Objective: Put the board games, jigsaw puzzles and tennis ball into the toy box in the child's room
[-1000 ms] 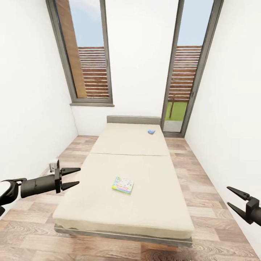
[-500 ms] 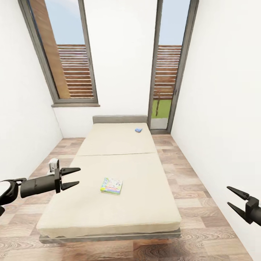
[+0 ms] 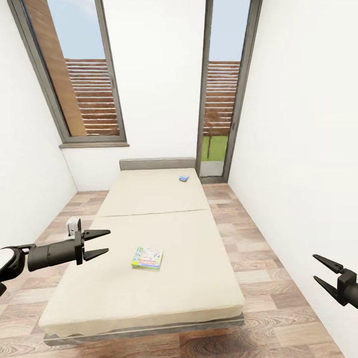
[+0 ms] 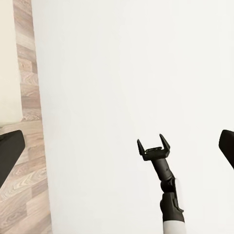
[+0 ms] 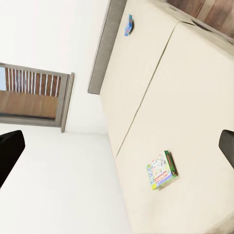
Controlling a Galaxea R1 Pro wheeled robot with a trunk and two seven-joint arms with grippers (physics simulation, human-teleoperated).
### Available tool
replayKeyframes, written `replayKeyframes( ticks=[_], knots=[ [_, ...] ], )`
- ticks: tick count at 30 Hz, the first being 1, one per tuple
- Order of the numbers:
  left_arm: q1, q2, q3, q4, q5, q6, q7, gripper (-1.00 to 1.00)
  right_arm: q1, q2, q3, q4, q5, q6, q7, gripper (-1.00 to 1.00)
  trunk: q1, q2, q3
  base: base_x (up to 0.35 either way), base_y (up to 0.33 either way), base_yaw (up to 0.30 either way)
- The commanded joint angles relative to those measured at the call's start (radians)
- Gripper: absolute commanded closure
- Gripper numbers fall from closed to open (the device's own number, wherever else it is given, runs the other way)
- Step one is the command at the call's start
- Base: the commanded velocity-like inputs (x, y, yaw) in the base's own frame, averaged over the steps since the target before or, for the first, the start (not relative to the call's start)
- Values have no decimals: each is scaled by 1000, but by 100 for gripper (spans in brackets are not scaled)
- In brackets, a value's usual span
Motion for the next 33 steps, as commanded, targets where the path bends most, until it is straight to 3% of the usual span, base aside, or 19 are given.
replayKeyframes(
  ticks=[1,14,22,33],
  knots=[
    [-1,1,-2,0,1,1,-2,-100,-1,0,-2,0,10,4,10,-100,1,-2,-2,15,4,-9],
    [-1,1,0,0,1,1,-2,-100,-1,0,-1,-1,10,3,11,-100,1,-2,-2,14,1,-3],
    [-1,1,0,0,1,1,-2,-100,-1,0,0,-1,10,3,11,-100,1,-2,-3,167,0,9],
    [-1,1,1,0,0,1,-2,-100,-1,0,1,-1,10,3,11,-100,1,-2,-9,106,-8,160]
  ],
)
